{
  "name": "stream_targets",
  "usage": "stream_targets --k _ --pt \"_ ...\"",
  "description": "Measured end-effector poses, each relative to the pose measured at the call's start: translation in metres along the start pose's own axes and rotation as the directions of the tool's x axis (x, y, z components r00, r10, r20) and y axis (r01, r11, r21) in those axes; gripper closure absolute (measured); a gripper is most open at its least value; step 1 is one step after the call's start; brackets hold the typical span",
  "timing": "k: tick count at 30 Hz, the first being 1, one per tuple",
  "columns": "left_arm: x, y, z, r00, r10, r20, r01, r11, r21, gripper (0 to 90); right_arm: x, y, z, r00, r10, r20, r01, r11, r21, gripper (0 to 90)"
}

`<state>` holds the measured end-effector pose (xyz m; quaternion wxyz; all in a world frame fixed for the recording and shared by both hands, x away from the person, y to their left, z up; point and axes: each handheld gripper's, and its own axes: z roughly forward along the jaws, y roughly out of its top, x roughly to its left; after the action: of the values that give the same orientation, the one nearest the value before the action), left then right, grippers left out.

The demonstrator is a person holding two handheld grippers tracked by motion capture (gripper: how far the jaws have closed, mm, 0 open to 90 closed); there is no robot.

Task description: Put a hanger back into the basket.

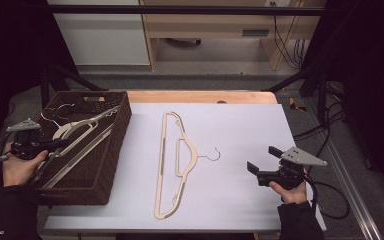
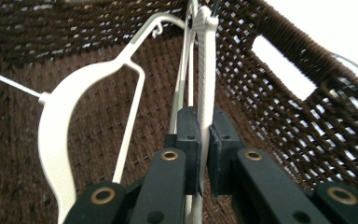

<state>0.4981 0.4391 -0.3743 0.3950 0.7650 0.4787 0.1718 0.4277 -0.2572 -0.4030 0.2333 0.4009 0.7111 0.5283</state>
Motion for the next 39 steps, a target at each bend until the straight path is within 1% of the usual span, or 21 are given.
stream_targets --k 2,3,4,6,8,10,11,12,14,15,17,18,19,20,22,27,28,30,31,35,39 --pt "0.001 -0.001 0.001 0.9999 -0.008 -0.011 0.008 0.9999 0.009 83.9 0.0 0.0 0.0 1.0 0.0 0.001 0.0 1.0 -0.001 3.2" --pt "0.003 -0.003 0.002 0.9984 -0.048 -0.03 0.049 0.9987 0.016 83.6 0.0 0.0 0.0 1.0 0.002 0.0 -0.002 1.0 -0.001 3.2" --pt "0.003 -0.003 0.002 0.9984 -0.048 -0.03 0.049 0.9987 0.016 83.4 0.0 0.0 0.0 1.0 0.002 0.0 -0.002 1.0 -0.001 3.2" --pt "0.005 -0.002 0.002 0.9957 -0.063 -0.068 0.065 0.9972 0.036 82.9 -0.001 0.0 0.001 1.0 -0.005 -0.002 0.005 1.0 -0.002 3.3" --pt "0.005 -0.001 0.002 0.995 -0.064 -0.076 0.067 0.9968 0.043 82.2 0.0 0.0 0.001 1.0 -0.003 -0.001 0.003 1.0 0.001 3.3" --pt "0.004 0.001 0.001 0.991 -0.078 -0.109 0.083 0.9955 0.045 81.3 0.0 0.0 0.002 1.0 -0.002 -0.001 0.002 1.0 0.0 3.2" --pt "0.004 0.002 -0.003 0.987 -0.085 -0.136 0.088 0.9959 0.02 76.9 0.0 0.001 0.002 1.0 0.0 -0.002 0.0 1.0 -0.001 3.2" --pt "0.003 0.002 -0.005 0.9854 -0.091 -0.144 0.091 0.9958 -0.001 73.8 0.0 0.001 0.002 1.0 0.0 -0.002 0.0 1.0 -0.002 3.2" --pt "0.003 0.003 -0.011 0.9813 -0.071 -0.179 0.066 0.9971 -0.038 65.6 0.0 0.001 0.001 1.0 -0.004 -0.005 0.004 1.0 -0.005 3.2" --pt "0.002 0.003 -0.014 0.9789 -0.077 -0.189 0.068 0.9962 -0.055 63.6 0.0 0.001 0.001 1.0 -0.005 -0.004 0.005 1.0 -0.005 3.2" --pt "0.001 0.004 -0.022 0.9805 -0.073 -0.183 0.058 0.9947 -0.085 61.3 0.001 0.002 0.001 1.0 -0.003 -0.004 0.003 1.0 -0.004 3.2" --pt "-0.001 0.005 -0.025 0.9779 -0.078 -0.194 0.056 0.9914 -0.118 58.8 0.0 0.002 0.001 1.0 -0.003 -0.006 0.003 1.0 -0.005 3.2" --pt "-0.001 0.005 -0.025 0.9779 -0.078 -0.194 0.056 0.9914 -0.118 56.8 0.001 0.002 0.001 1.0 -0.001 -0.005 0.001 1.0 -0.004 3.2" --pt "-0.006 0.008 -0.032 0.9788 -0.082 -0.188 0.052 0.9856 -0.161 54.8 0.001 0.002 0.001 1.0 -0.003 -0.005 0.003 1.0 -0.005 3.2" --pt "-0.013 0.011 -0.038 0.9775 -0.072 -0.198 0.031 0.9791 -0.201 50.6 0.001 0.003 0.001 1.0 -0.003 -0.009 0.003 1.0 -0.006 3.2" --pt "-0.036 0.019 -0.049 0.9839 -0.064 -0.167 0.011 0.954 -0.3 39.7 0.002 0.005 0.001 1.0 -0.005 -0.007 0.005 1.0 -0.012 3.2" --pt "-0.041 0.02 -0.05 0.9844 -0.06 -0.166 0.005 0.9498 -0.313 36.5 0.003 0.005 0.001 1.0 -0.003 -0.01 0.003 1.0 -0.014 3.2" --pt "-0.046 0.022 -0.05 0.986 -0.053 -0.159 -0.001 0.9479 -0.319 31.8 0.003 0.006 0.001 0.9999 -0.008 -0.01 0.008 1.0 -0.016 3.2" --pt "-0.057 0.024 -0.051 0.9898 -0.035 -0.138 -0.015 0.9373 -0.348 29.8 0.004 0.007 0.0 0.9999 -0.007 -0.01 0.007 1.0 -0.019 3.2" --pt "-0.08 0.026 -0.049 0.9969 -0.006 -0.078 -0.026 0.9118 -0.41 18.7 0.005 0.009 -0.001 0.9999 -0.01 -0.011 0.01 1.0 -0.025 3.1" --pt "-0.105 0.025 -0.042 0.9982 0.025 -0.054 -0.046 0.902 -0.429 9.3 0.006 0.01 -0.001 0.9999 -0.01 -0.008 0.009 0.999 -0.031 3.1"
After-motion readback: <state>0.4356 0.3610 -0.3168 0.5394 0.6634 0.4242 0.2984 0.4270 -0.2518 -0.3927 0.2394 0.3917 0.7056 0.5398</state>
